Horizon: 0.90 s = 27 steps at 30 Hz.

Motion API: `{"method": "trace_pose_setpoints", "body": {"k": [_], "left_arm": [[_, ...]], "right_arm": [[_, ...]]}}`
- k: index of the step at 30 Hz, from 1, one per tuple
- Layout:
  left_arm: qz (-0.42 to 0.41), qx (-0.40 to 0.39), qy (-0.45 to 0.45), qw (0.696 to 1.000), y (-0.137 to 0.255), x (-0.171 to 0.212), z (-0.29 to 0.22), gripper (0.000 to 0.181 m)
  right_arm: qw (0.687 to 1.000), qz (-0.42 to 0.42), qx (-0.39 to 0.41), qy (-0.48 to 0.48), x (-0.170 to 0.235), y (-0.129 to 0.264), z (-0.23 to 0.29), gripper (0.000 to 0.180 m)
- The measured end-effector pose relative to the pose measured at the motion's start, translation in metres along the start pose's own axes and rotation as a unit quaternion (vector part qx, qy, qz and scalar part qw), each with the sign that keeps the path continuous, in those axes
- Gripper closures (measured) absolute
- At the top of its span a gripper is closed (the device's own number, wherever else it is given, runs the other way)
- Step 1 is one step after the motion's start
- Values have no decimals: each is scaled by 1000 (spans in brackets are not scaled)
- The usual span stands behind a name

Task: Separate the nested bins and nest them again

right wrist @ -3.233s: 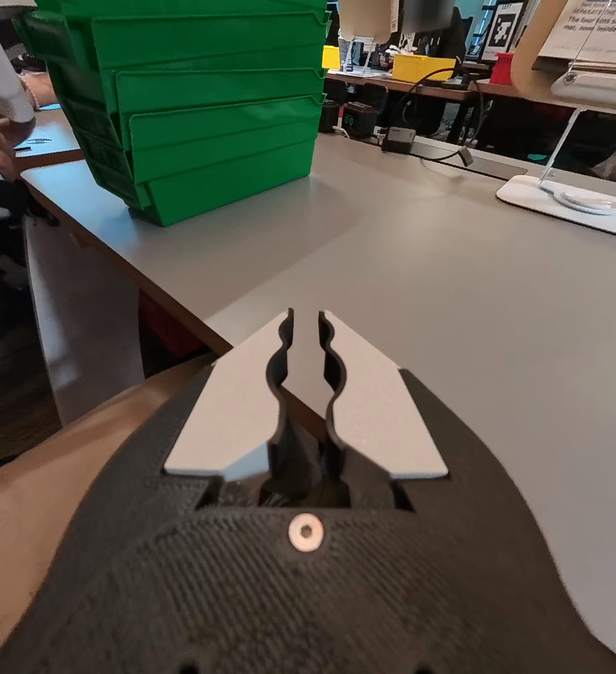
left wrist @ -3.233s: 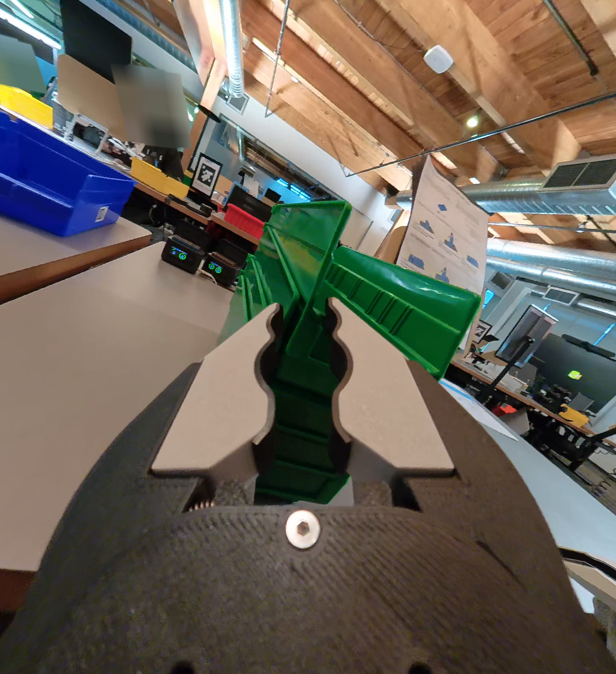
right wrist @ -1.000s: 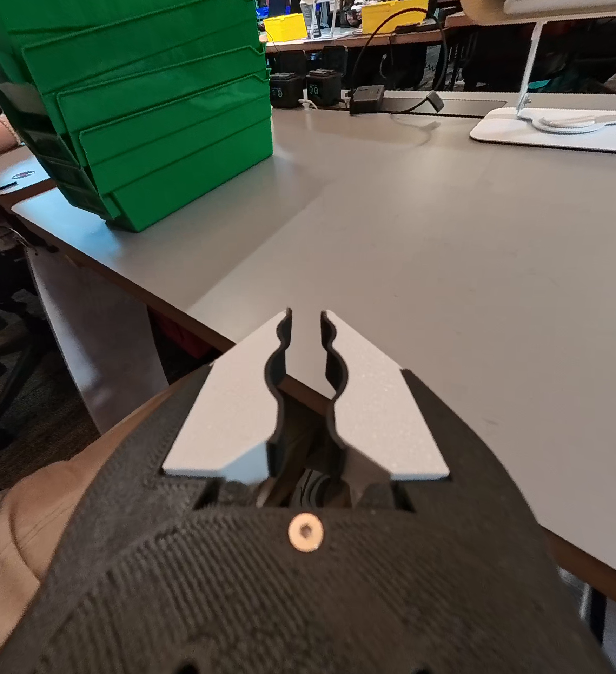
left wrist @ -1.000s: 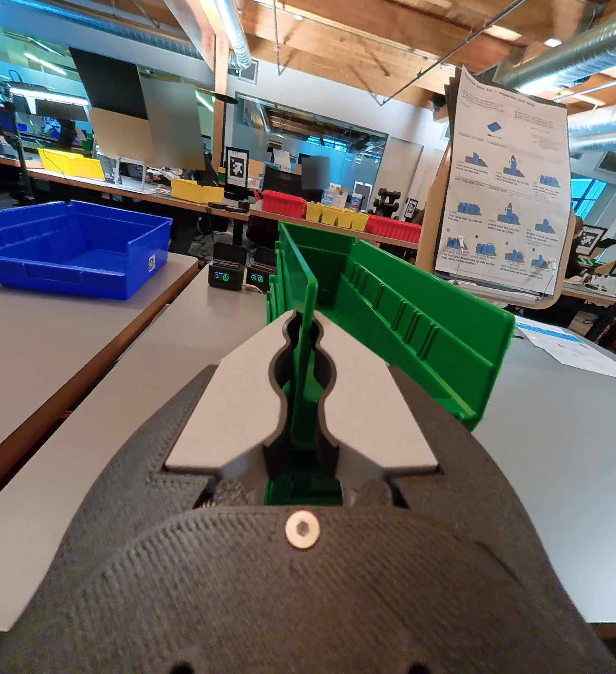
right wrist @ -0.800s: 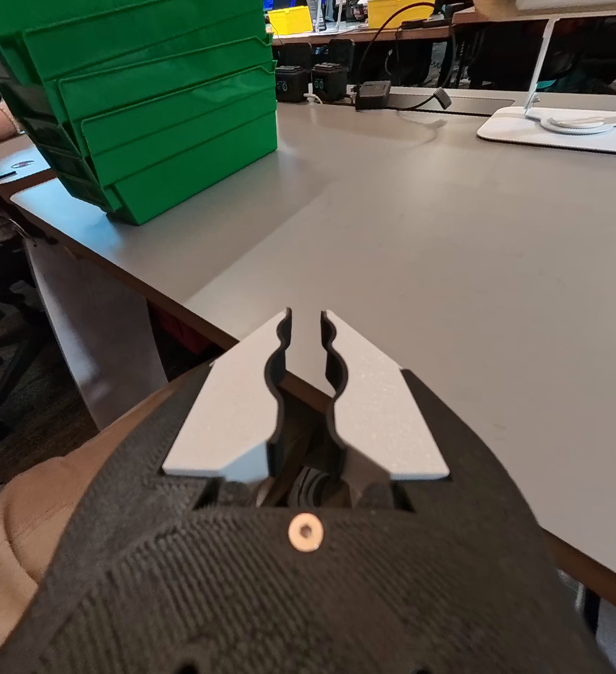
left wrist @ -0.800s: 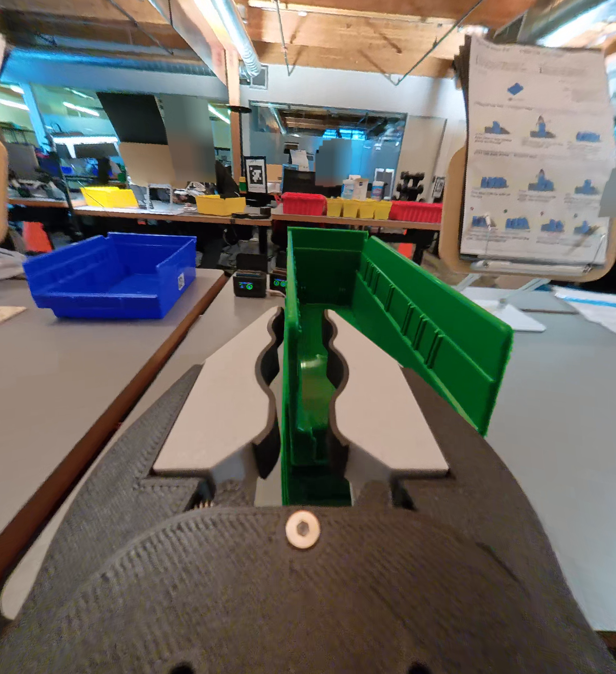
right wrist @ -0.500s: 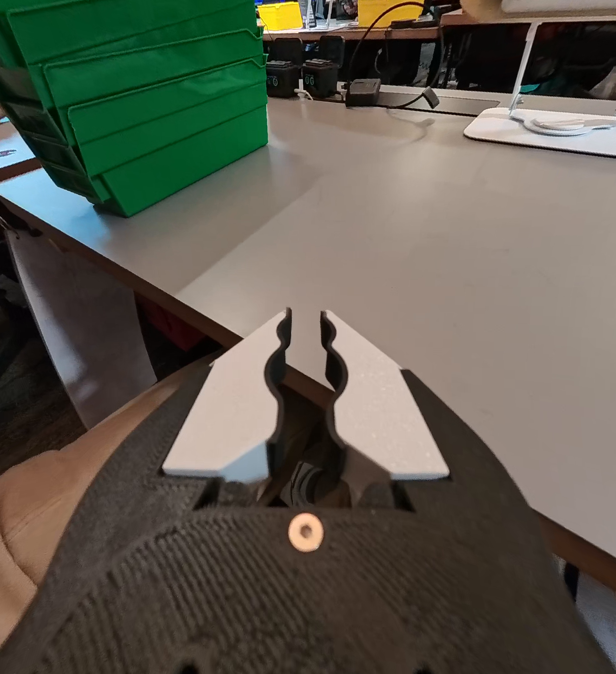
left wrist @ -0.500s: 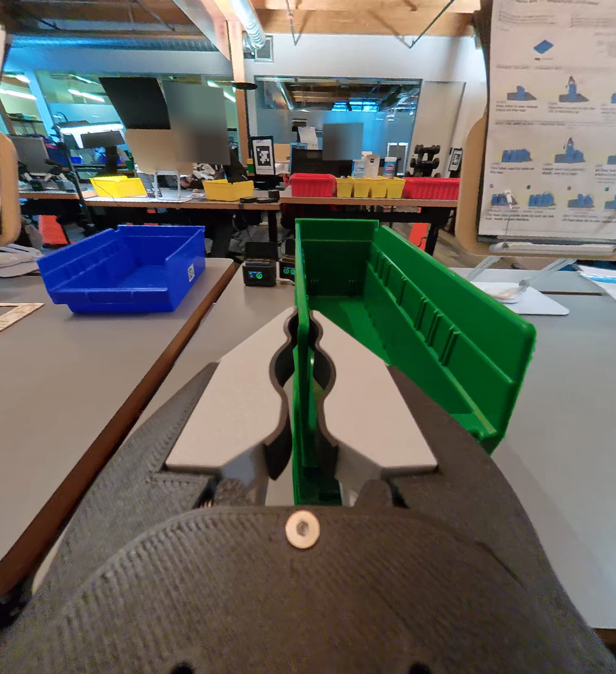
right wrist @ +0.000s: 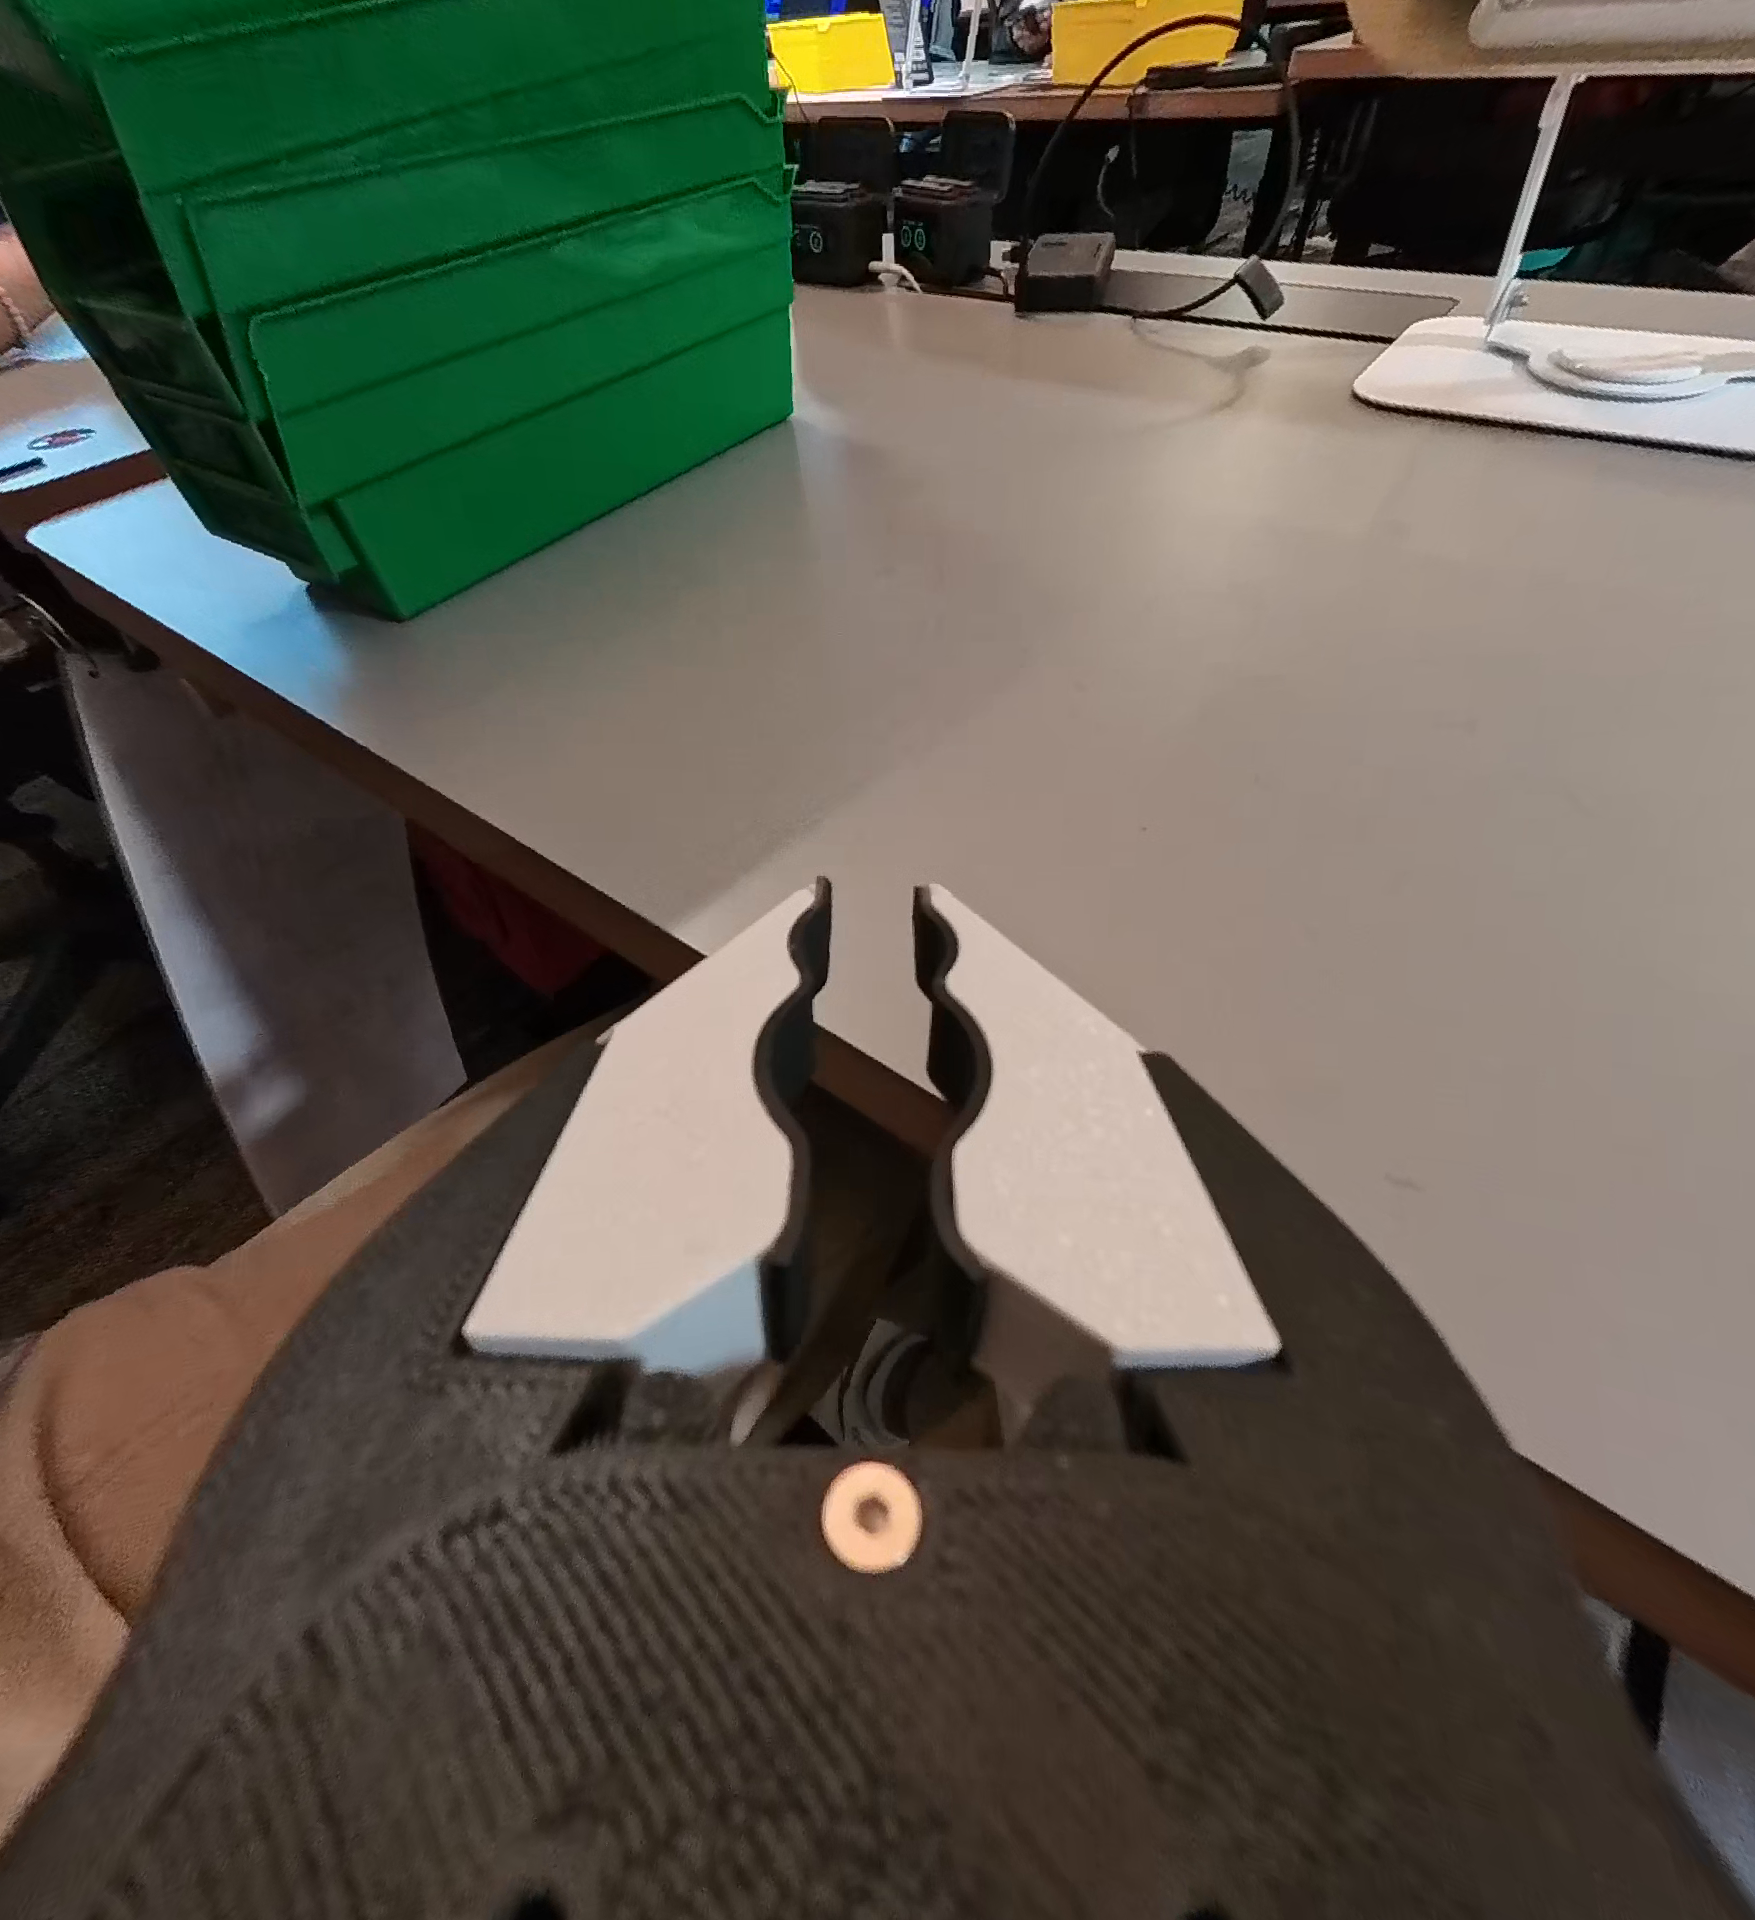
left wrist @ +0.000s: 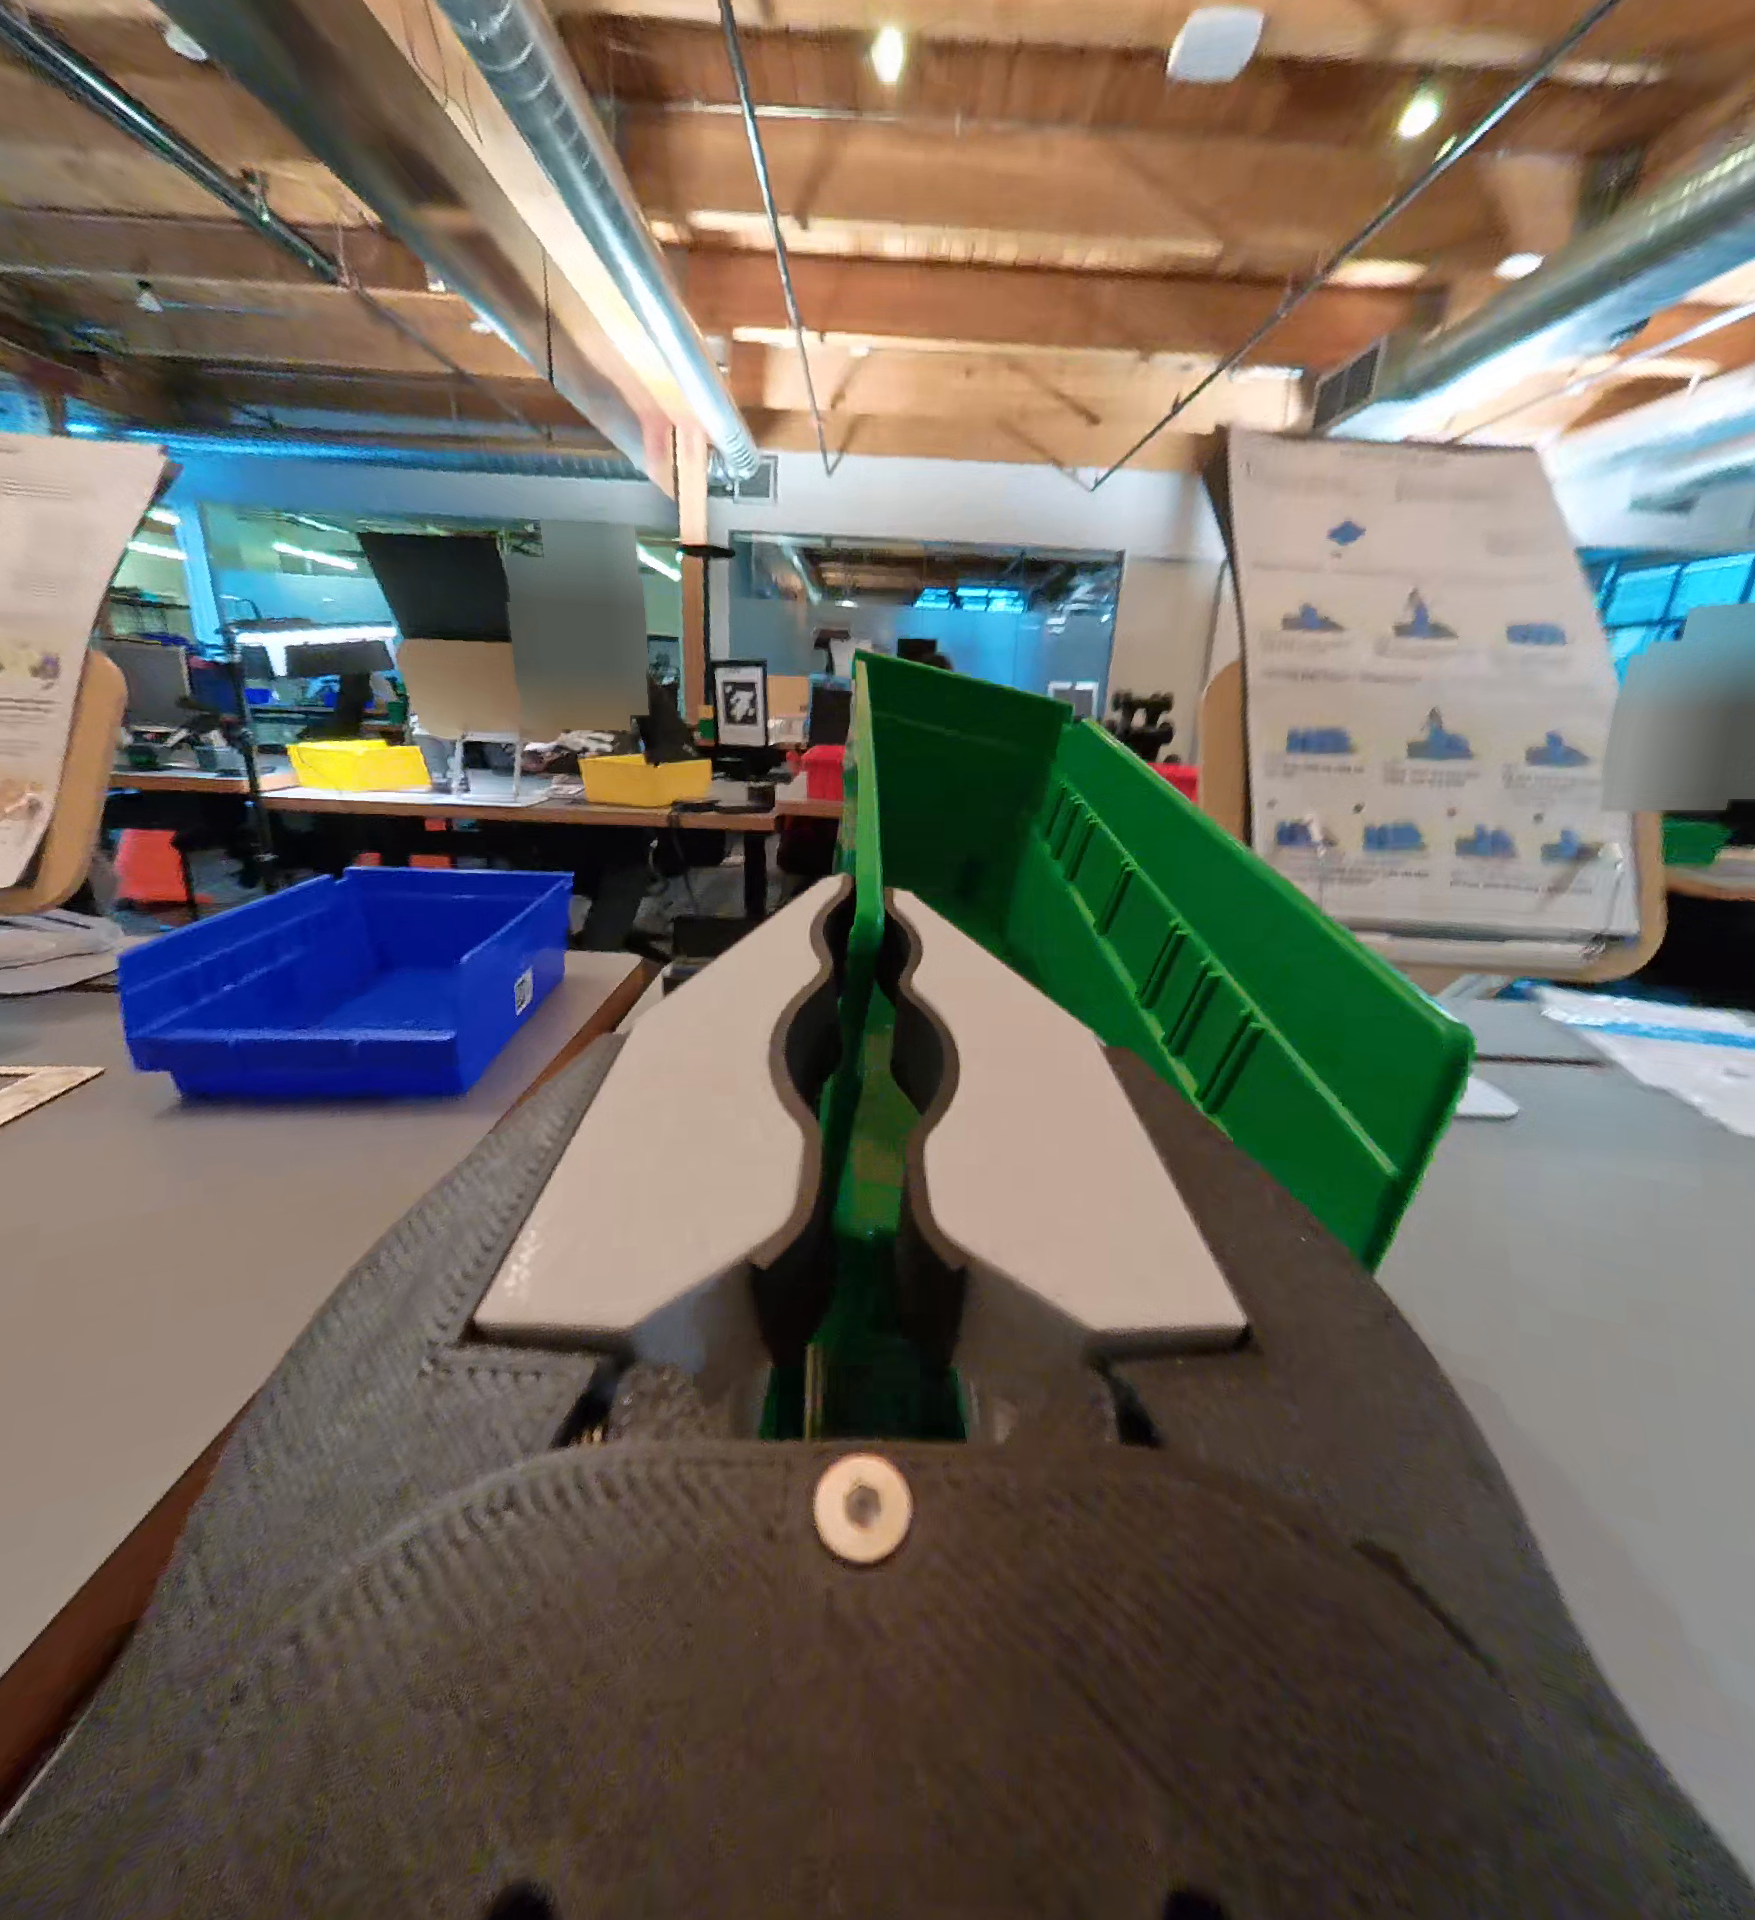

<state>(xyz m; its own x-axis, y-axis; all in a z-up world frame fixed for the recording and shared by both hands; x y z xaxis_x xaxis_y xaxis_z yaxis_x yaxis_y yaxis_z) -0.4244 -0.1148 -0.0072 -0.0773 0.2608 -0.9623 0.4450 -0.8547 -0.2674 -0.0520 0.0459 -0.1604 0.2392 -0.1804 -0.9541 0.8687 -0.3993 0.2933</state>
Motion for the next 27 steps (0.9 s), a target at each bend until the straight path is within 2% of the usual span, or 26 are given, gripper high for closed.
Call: {"method": "trace_pose_setpoints", "body": {"k": [1,5,9,13,17,19,22,24,27], "left_arm": [[-3,4,9,1000,2,-6,1,181],[-32,21,62,997,9,-21,-3,181],[-51,56,101,992,13,-33,-28,181],[-55,113,147,981,19,-36,-74,181],[-48,147,131,979,28,-15,-140,181],[-32,156,103,982,35,4,-175,181],[-4,179,80,981,47,31,-211,181],[9,192,85,978,54,45,-226,181],[23,204,66,977,62,58,-245,181]], "right_arm": [[1000,-2,0,0,-1,1,0,165],[1000,-17,7,1,-4,4,-1,166],[997,-59,40,23,-17,11,2,152],[986,-162,48,17,-46,33,26,138],[966,-258,14,25,-66,55,59,126],[968,-252,2,16,-70,56,66,116],[973,-229,23,-18,-68,52,57,113],[976,-211,35,-37,-62,48,45,117],[976,-196,50,-81,-54,45,29,135]]}}
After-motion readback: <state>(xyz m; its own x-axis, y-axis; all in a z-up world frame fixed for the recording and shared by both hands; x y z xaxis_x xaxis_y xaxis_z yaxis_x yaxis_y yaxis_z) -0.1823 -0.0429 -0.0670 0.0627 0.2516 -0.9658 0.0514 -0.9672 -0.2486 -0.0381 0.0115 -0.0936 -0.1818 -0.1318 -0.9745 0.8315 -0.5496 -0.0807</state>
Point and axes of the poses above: each gripper's, where its closed fingertips meet, y back along the fingers, x out of its underside, z = x × y across the jaws, the point moved 10 cm from there along y, back along the fingers
